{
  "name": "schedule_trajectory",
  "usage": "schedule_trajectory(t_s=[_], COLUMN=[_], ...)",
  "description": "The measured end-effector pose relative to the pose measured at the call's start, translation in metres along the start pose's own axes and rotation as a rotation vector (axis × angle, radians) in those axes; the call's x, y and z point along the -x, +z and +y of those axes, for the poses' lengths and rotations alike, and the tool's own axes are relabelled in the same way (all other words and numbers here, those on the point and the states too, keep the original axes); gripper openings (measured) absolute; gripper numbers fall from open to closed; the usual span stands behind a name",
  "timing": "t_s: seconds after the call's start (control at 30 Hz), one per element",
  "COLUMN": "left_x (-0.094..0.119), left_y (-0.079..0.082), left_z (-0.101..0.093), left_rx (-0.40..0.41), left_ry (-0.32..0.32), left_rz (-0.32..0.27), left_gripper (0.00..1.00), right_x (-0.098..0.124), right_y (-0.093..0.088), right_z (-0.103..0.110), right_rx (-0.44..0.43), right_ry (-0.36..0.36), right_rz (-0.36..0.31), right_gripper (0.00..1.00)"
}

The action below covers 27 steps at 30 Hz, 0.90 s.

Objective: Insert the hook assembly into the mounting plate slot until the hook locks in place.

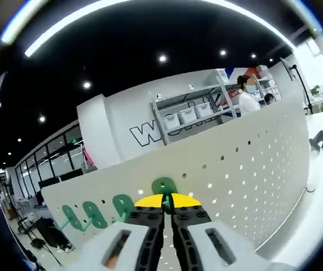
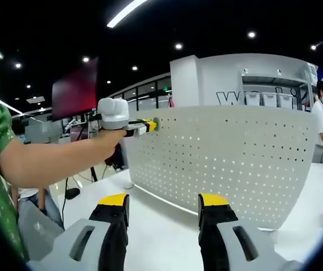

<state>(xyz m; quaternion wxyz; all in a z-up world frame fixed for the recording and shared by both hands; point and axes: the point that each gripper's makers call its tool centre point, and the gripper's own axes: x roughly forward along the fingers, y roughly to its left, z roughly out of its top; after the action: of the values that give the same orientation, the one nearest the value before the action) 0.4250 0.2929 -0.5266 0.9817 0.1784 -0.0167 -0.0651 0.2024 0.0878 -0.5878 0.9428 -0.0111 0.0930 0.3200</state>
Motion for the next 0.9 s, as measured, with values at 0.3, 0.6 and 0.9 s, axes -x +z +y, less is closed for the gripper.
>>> schedule_trajectory(t_s=[0.3, 0.6, 0.9], left_x=[-0.0010, -0.0032, 0.0017], left_y=[0.0006, -0.0008, -0.0013], left_z=[-0.0008, 0.0005, 0.0010], left_rx=[-0.074, 0.111, 0.100], left_ry=[-0.005, -0.007, -0.016], left_rz=[0.010, 0.000, -0.013], left_gripper=[0.03, 0.03, 0.03], right_x=[-0.0014, 0.0004, -0.0008], right_y=[-0.0010, 0.0018, 0.0025], right_z=[0.0019, 0.0020, 0.0055], right_rx=[-0.002, 0.003, 0.003], right_ry=[0.006, 0.004, 0.010], right_rz=[0.003, -0.001, 0.001], right_gripper=[0.50, 0.50, 0.50])
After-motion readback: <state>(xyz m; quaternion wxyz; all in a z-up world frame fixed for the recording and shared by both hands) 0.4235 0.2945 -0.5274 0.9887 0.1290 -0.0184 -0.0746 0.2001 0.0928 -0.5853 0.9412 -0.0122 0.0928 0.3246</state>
